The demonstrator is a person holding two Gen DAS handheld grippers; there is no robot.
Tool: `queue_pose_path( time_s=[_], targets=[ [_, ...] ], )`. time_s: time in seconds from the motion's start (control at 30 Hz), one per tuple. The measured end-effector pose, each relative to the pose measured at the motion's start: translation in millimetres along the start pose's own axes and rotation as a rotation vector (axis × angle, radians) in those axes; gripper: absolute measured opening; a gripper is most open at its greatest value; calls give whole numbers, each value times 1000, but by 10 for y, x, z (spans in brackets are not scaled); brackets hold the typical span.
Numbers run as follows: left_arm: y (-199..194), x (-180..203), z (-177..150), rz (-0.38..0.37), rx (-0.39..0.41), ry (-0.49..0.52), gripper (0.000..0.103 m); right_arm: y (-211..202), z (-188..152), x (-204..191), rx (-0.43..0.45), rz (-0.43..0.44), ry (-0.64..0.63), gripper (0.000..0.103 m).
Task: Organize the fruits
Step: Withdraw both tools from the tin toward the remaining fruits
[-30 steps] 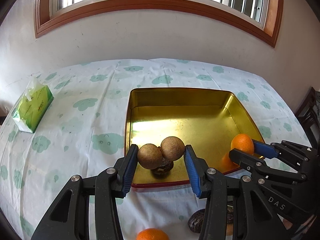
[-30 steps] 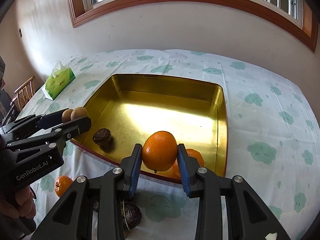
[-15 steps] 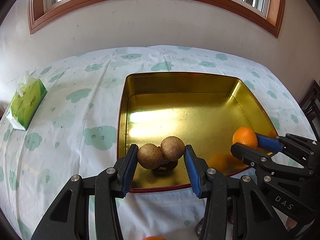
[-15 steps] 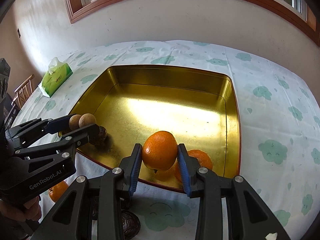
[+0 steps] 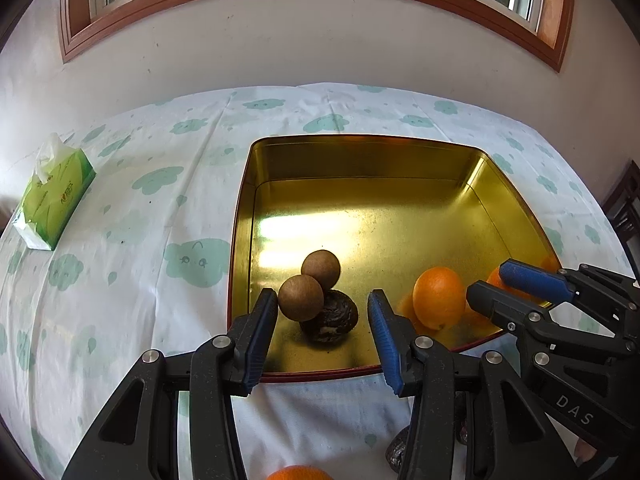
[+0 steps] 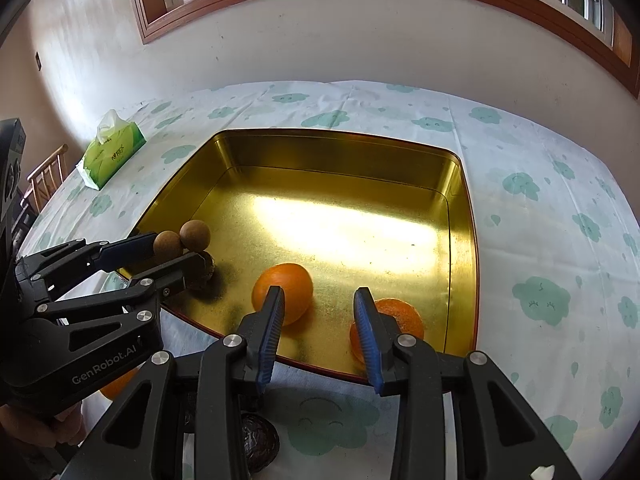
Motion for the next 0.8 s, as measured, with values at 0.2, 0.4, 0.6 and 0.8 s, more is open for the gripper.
queue_pose_path(
  time_s=[0.2, 0.4, 0.6, 0.8],
  targets=[
    [-115, 1, 2, 5, 13, -8, 48, -91, 21, 7, 6, -8, -2, 34],
    [-450, -8, 6, 9, 58, 4, 48, -409, -31, 40, 37, -20, 0, 34],
    [-854, -131, -105, 26, 96, -12, 48, -724, -286, 51, 33, -22, 7, 34],
    [-1168, -343, -442, 58, 86, -36, 48, -956, -669, -33, 4, -9, 1, 34]
  ],
)
Point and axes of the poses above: each gripper's, at about its wrist camera, not at the fingertips, and y roughly the way its jaws point, x to its right, z to its top, the point moved 8 cm from there along y, roughly the way its jaws point, and after that the axes turned 14 degrees about x, right-handed, at the moved point
